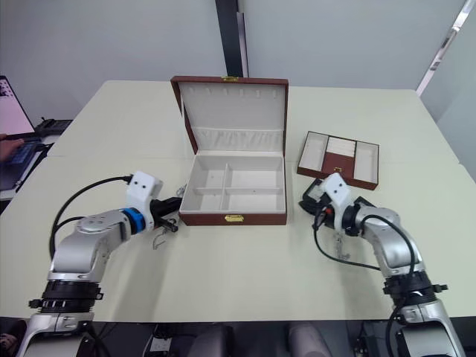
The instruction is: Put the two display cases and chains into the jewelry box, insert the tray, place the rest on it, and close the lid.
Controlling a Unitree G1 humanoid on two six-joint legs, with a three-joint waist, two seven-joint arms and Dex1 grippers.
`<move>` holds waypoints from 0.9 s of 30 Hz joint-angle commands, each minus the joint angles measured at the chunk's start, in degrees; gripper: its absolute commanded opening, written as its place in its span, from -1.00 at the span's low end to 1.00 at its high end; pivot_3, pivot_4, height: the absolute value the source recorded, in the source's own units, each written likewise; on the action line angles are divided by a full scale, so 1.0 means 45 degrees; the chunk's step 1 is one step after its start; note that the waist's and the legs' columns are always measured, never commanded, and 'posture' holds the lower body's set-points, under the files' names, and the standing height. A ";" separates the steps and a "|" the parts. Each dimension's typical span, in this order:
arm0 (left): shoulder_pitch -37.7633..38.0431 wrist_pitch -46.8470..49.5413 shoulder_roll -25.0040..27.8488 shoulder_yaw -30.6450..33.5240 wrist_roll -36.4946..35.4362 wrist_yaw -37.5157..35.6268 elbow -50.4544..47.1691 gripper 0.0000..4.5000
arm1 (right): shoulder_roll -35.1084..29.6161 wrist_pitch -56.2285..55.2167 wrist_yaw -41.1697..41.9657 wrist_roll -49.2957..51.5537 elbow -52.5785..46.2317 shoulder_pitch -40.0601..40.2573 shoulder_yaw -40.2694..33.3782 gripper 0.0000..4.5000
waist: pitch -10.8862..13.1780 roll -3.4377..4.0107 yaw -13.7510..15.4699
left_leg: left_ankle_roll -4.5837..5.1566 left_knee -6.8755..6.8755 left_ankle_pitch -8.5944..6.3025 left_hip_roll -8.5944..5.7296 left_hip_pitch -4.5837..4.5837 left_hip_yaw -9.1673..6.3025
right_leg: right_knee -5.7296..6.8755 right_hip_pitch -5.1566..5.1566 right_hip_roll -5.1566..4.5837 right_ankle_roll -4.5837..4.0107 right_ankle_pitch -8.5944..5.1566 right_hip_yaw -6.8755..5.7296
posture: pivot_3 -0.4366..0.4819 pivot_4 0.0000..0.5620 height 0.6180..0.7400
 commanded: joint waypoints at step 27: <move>0.2984 -0.2716 0.6029 0.3314 -0.0379 -0.4900 0.2593 0.81 | -0.6174 -0.1552 0.4704 0.1890 0.2816 0.3357 -0.4397 0.35 | 0.0017 0.0000 -0.0058 | 0.0008 -0.0033 -0.0007 0.0012 -0.0002 0.0032 | -0.0080 0.0004 -0.0009 -0.0006 -0.0008 -0.0002 | -0.05 -0.47 1.00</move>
